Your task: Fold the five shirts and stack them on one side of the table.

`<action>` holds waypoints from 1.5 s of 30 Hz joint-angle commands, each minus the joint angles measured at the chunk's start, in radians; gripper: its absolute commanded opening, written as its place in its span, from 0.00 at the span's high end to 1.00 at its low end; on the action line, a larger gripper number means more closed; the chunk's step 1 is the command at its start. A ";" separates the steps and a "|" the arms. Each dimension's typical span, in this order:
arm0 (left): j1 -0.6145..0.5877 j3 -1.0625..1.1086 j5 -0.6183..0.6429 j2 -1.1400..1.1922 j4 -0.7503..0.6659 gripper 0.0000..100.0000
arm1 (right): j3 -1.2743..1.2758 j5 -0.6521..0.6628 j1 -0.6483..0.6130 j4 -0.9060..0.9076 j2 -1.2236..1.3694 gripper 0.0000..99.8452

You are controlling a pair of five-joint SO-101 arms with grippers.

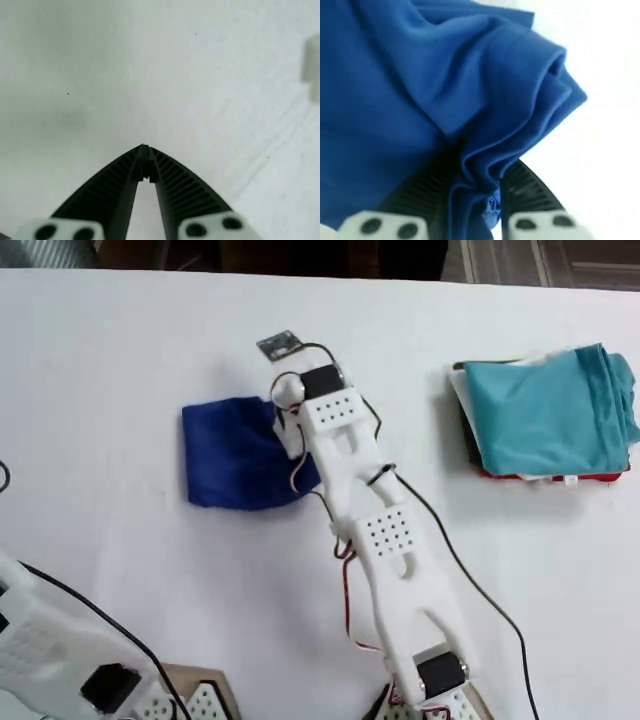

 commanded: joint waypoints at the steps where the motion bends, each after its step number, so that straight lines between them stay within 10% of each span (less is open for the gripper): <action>1: -0.018 -0.004 -0.008 -0.008 -0.006 0.97 | -0.031 0.043 0.012 0.031 -0.047 0.98; 26: 0.029 -0.005 -0.003 -0.008 -0.009 0.97 | 0.410 0.388 0.404 0.031 -1.015 0.98; 45: 0.028 -0.004 -0.003 -0.008 -0.002 0.97 | 0.414 0.687 0.894 -0.291 -0.659 0.98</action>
